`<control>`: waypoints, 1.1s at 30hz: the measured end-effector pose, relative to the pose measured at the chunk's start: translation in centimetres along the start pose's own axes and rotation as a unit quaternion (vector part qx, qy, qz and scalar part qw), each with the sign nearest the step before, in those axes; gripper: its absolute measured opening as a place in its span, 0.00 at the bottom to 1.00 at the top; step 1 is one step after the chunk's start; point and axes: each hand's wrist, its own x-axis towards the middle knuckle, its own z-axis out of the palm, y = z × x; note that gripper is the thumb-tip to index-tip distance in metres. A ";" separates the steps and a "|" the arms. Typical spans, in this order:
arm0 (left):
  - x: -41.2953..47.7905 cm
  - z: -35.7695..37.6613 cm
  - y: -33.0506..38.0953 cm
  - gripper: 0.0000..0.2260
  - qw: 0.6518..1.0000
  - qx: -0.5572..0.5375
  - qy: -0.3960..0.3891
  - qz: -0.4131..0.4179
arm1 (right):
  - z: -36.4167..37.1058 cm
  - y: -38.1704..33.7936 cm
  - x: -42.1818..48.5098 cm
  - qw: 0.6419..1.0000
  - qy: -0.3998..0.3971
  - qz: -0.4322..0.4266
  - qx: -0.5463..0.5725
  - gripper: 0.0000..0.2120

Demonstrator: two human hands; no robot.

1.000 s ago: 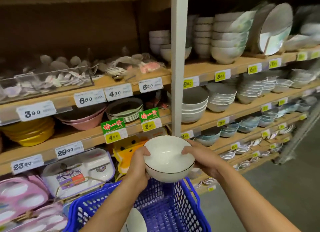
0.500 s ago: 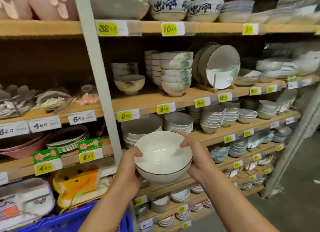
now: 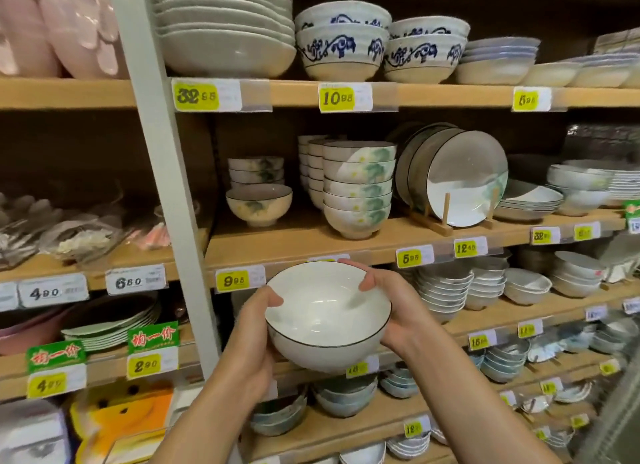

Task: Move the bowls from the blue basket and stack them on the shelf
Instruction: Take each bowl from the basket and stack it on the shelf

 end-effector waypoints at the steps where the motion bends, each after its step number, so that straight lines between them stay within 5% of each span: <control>1: 0.9 0.1 0.4 0.11 1.000 -0.003 0.010 0.013 | 0.4 -0.2 0.9 1.000 -0.007 0.000 0.003 0.23; 16: 13.3 0.6 7.7 0.10 0.987 -0.068 0.081 0.123 | 6.2 -3.7 14.5 0.999 -0.005 -0.037 0.015 0.21; 33: 16.4 0.6 8.2 0.17 0.983 -0.082 0.123 0.107 | 6.0 -2.4 18.7 0.999 0.002 -0.028 -0.019 0.20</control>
